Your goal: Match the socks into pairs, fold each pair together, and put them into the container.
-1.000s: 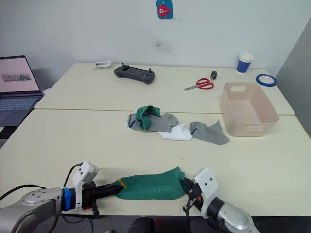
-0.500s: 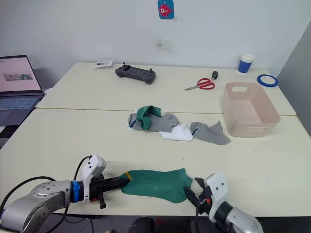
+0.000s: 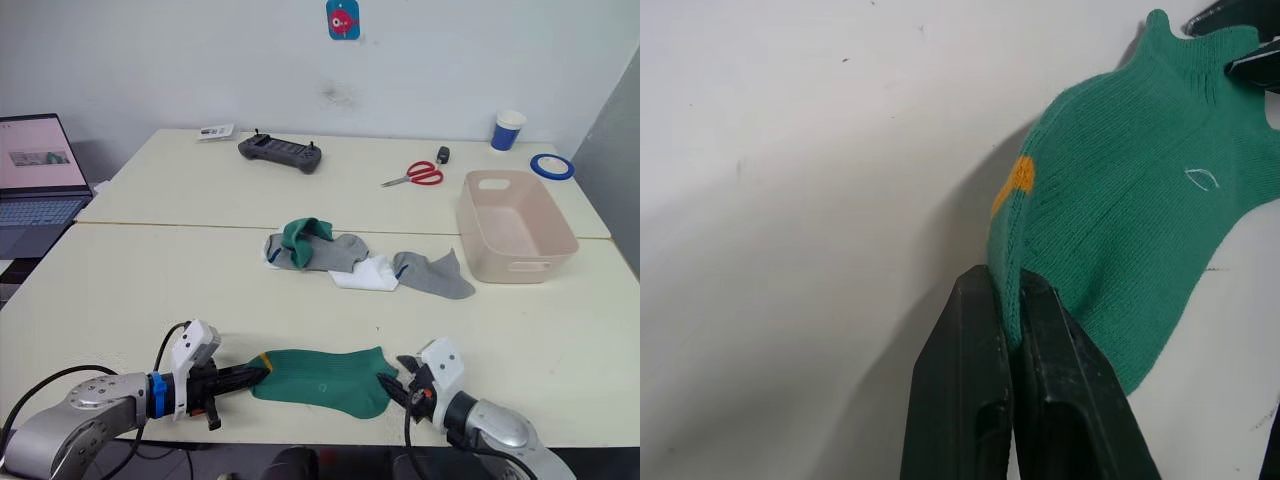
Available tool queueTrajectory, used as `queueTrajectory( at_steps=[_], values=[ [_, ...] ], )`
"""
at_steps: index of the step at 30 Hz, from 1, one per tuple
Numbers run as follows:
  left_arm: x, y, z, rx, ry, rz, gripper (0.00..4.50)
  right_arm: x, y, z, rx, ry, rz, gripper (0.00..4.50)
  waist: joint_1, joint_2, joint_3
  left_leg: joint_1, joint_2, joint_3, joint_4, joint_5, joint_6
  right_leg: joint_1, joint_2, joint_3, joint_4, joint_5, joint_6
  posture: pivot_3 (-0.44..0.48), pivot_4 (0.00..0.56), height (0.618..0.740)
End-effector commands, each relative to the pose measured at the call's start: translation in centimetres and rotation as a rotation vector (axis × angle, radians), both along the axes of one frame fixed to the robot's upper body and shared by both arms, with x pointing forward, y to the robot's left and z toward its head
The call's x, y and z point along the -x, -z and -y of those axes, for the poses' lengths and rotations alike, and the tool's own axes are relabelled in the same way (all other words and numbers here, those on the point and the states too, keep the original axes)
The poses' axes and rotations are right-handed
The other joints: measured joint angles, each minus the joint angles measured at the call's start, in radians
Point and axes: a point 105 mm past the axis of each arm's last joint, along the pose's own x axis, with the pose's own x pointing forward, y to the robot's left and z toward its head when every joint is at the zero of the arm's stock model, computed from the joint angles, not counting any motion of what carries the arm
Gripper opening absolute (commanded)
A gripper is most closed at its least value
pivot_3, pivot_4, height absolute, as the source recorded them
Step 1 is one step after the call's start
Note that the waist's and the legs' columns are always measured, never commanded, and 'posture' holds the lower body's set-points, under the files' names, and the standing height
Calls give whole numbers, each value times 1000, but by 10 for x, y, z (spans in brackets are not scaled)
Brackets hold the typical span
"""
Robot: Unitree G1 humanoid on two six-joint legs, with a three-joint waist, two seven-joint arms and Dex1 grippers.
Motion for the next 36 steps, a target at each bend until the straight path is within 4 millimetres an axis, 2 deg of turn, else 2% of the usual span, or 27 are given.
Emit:
queueTrajectory(
  at_steps=[1,4,5,11,19,20,23,27,33,36],
  values=[
    [7,3,0,-10,2,-28,0,5,-8,-5,-18,-72,24,1235,0,0,0,0,0,0,0,0,0,0,0,0,0,0,0,0,150,740],
    [16,2,-4,-10,20,-59,0,11,-10,-6,-25,-112,12,202,-2,0,0,0,0,0,0,0,0,0,0,0,0,0,0,0,150,740],
    [20,1,-6,-13,31,-77,0,11,-11,-6,-27,-119,14,16,-2,0,0,0,0,0,0,0,0,0,1,0,0,0,0,0,150,740],
    [31,-1,-11,-13,52,-124,0,12,-17,-1,-19,-157,13,16,-5,0,0,0,2,0,-1,0,0,-1,3,0,0,0,0,0,150,740],
    [27,7,-6,8,8,-121,0,8,-4,0,28,-151,-34,16,-4,0,0,0,1,0,-1,0,0,0,3,0,0,0,0,0,150,740],
    [28,7,-5,12,11,-127,0,8,-4,0,29,-149,-31,241,-3,0,0,0,1,0,-1,0,0,0,3,0,0,0,0,0,150,740],
    [27,10,-8,-15,8,-106,691,5,-1,4,53,-132,-25,984,-2,0,0,0,1,0,-1,0,0,0,3,0,0,0,0,0,150,740],
    [28,12,-15,-27,-33,-93,1847,2,-4,9,57,-121,-13,2398,-2,1,-1,2,1,0,-1,0,0,1,2,1,0,-1,-2,0,150,740],
    [33,6,-36,-47,-120,-51,3528,-6,-16,21,57,-114,47,4493,-3,1,-1,6,1,1,0,0,0,0,1,1,0,-1,-3,0,150,740],
    [30,-1,-53,-77,-176,-6,4411,-12,-25,24,74,-139,90,4500,-5,1,0,7,1,1,0,0,0,0,1,1,0,-1,-3,0,150,740]
  ],
)
